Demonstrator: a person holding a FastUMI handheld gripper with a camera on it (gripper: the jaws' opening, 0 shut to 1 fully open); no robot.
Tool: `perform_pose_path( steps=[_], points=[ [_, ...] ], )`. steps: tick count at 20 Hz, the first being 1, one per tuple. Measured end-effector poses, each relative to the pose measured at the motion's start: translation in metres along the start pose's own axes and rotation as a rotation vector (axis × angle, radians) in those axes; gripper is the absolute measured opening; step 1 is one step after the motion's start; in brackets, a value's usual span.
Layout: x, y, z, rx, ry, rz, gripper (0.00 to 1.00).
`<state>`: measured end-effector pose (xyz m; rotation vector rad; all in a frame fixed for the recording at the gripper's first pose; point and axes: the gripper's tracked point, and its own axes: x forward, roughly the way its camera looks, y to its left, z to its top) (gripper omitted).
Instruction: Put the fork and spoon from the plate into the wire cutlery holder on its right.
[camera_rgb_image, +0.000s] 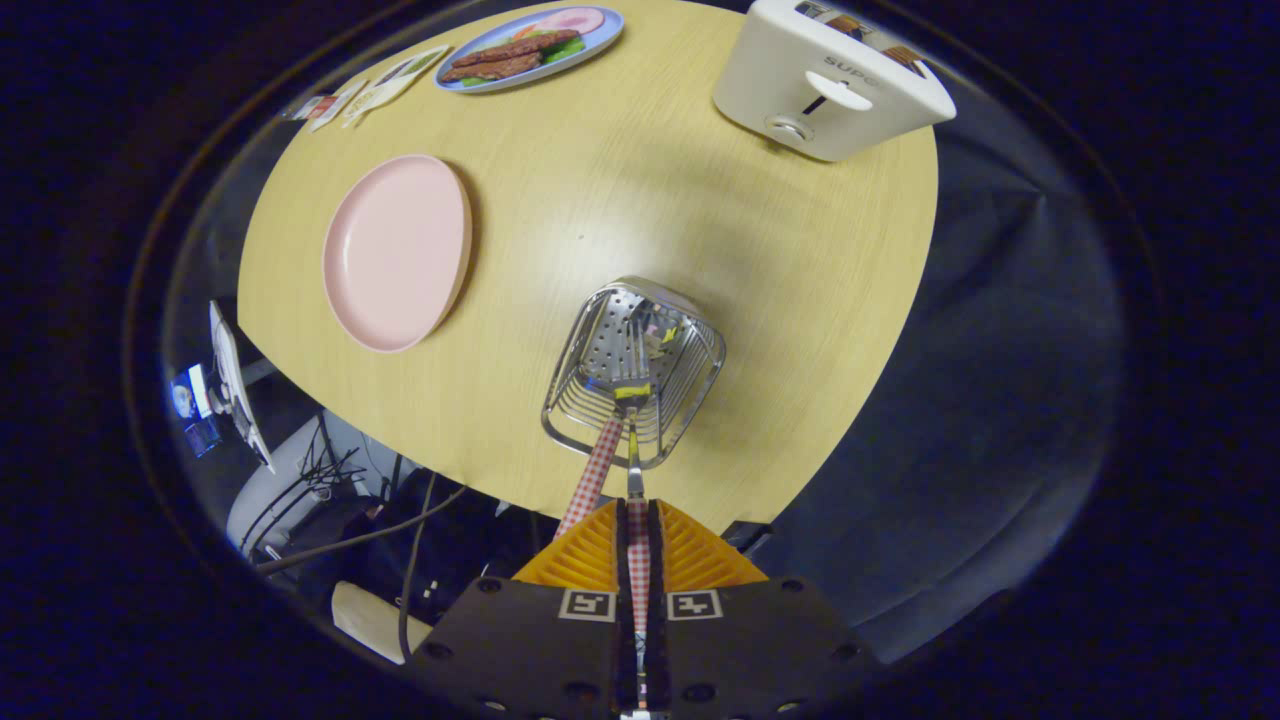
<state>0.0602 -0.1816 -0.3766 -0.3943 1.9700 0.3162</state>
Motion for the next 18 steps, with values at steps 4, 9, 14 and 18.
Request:
perform_pose_path(
  steps=[4,9,14,18],
  points=[
    [0.005,0.001,0.008,-0.003,0.033,0.005,0.04],
    [0.007,0.001,0.017,0.02,0.029,0.011,0.07],
    [0.005,0.008,0.021,0.027,-0.009,0.031,0.09],
    [-0.012,0.018,0.032,0.059,-0.134,0.036,0.35]
  ],
)
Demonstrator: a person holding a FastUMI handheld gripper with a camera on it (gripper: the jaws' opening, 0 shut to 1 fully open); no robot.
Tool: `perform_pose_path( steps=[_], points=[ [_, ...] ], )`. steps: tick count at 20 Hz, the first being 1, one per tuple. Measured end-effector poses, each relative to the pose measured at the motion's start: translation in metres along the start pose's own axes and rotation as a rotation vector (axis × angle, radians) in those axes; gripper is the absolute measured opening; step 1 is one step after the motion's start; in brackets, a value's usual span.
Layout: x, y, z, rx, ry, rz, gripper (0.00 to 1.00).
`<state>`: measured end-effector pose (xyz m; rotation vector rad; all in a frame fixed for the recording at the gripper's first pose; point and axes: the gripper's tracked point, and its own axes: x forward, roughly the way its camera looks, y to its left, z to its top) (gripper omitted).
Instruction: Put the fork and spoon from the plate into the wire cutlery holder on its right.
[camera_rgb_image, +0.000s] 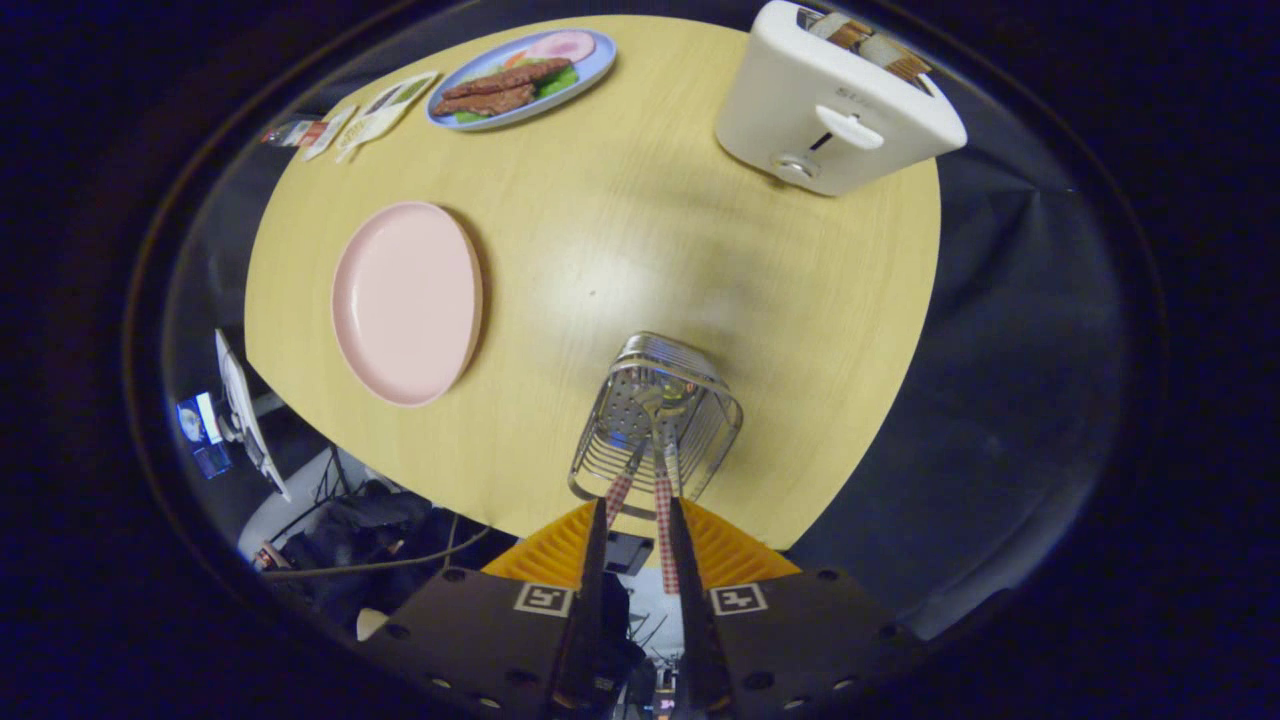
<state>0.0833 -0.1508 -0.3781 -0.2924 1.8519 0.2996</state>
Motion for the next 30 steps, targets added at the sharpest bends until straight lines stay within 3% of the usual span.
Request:
perform_pose_path(
  steps=[5,6,11,15,17,19,24,27,30],
  points=[
    [-0.024,0.028,0.006,0.028,-0.179,-0.023,0.93],
    [-0.03,0.036,0.007,0.04,-0.219,-0.023,0.96],
    [-0.079,0.082,0.019,0.07,-0.549,-0.075,0.96],
    [-0.124,0.133,0.018,0.122,-0.796,-0.051,0.96],
    [-0.145,0.148,0.019,0.134,-0.924,-0.096,0.95],
    [-0.165,0.163,0.011,0.177,-1.038,-0.133,0.96],
    [-0.212,0.215,-0.002,0.277,-1.344,-0.09,0.96],
    [-0.238,0.243,-0.027,0.252,-1.529,-0.101,0.96],
    [-0.255,0.259,-0.054,0.223,-1.633,-0.144,0.96]
  ],
)
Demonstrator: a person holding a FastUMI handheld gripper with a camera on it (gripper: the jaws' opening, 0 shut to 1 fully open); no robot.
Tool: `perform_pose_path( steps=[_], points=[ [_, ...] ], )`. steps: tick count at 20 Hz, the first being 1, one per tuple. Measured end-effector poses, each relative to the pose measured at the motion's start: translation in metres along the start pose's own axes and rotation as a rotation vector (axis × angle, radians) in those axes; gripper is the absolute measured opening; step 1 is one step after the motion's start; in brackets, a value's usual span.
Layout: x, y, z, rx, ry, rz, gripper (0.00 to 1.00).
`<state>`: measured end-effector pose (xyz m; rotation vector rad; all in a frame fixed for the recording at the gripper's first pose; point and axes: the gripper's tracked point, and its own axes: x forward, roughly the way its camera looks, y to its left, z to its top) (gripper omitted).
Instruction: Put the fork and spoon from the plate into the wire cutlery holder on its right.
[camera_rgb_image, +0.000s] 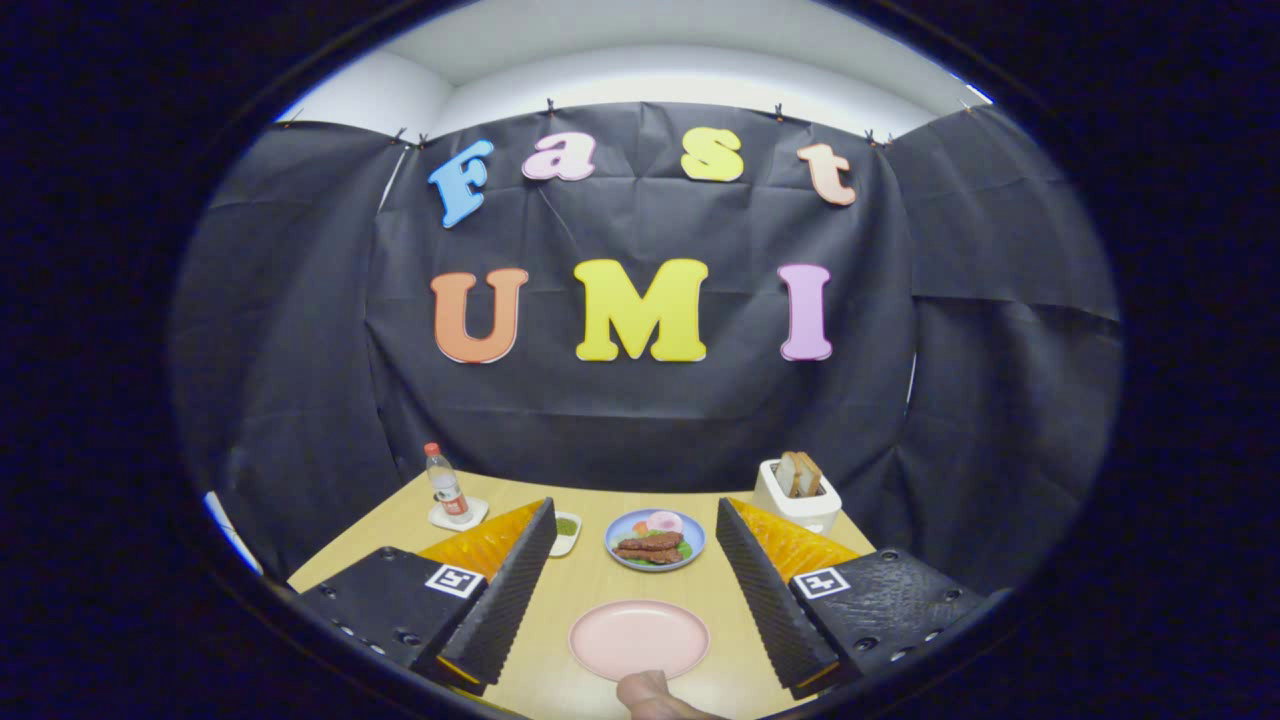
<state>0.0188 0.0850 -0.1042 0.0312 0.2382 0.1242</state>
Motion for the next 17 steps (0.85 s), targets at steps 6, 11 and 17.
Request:
perform_pose_path(
  steps=[6,11,17],
  points=[
    [-0.009,0.003,0.005,-0.026,-0.026,-0.034,0.96],
    [-0.015,0.0,0.013,-0.035,-0.039,-0.052,0.96],
    [-0.02,0.0,0.018,-0.05,-0.038,-0.069,0.96]
  ],
)
